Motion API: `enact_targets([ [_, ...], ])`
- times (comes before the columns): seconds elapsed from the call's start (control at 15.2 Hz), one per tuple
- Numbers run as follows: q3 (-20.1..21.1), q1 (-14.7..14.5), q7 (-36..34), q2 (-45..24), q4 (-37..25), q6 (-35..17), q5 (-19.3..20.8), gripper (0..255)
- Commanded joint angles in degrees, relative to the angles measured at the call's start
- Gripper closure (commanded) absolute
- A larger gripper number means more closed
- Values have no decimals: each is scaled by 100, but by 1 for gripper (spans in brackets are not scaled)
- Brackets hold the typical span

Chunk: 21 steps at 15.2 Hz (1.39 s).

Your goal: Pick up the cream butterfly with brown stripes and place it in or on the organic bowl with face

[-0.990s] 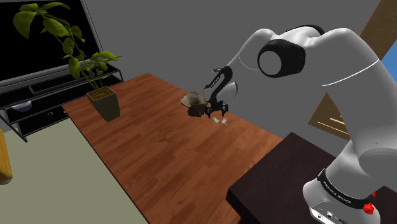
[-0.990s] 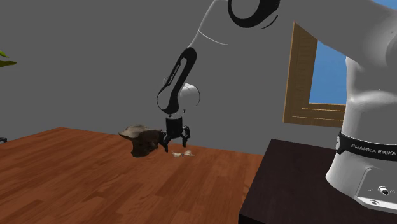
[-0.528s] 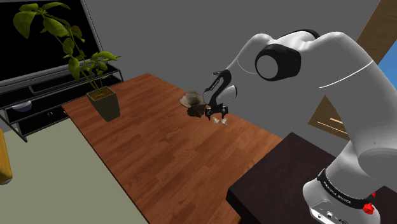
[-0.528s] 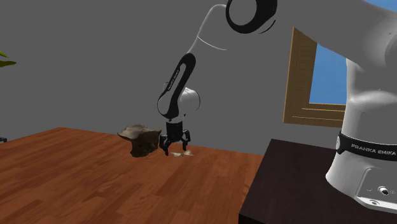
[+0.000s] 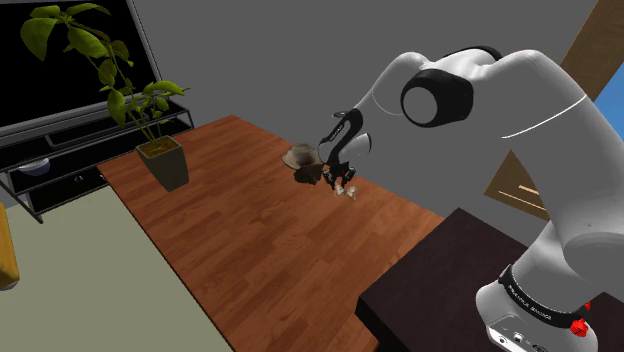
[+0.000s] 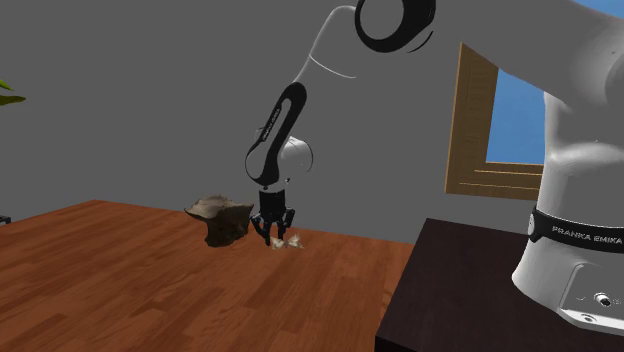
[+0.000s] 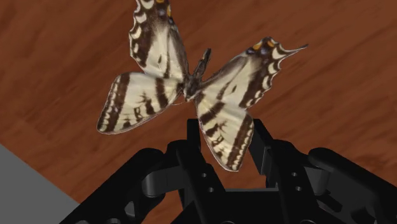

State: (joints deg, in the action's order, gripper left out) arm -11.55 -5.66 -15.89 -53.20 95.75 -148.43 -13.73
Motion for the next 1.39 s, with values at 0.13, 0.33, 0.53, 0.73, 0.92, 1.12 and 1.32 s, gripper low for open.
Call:
enact_targets([
  [0.13, -14, -3, -28, -62, -35, 3, 4, 255],
  [0.33, -28, 4, 7, 66, 102, -6, 7, 255],
  [0.53, -71, -31, -3, 274, 212, 95, 35, 255],
  [0.73, -115, -67, -16, 478, 309, 204, 66, 255],
  [0.92, -160, -103, -31, 676, 395, 319, 100, 255],
  [1.12, -206, -138, -48, 869, 468, 440, 137, 255],
  [1.32, -251, -173, -66, 1058, 530, 567, 177, 255],
])
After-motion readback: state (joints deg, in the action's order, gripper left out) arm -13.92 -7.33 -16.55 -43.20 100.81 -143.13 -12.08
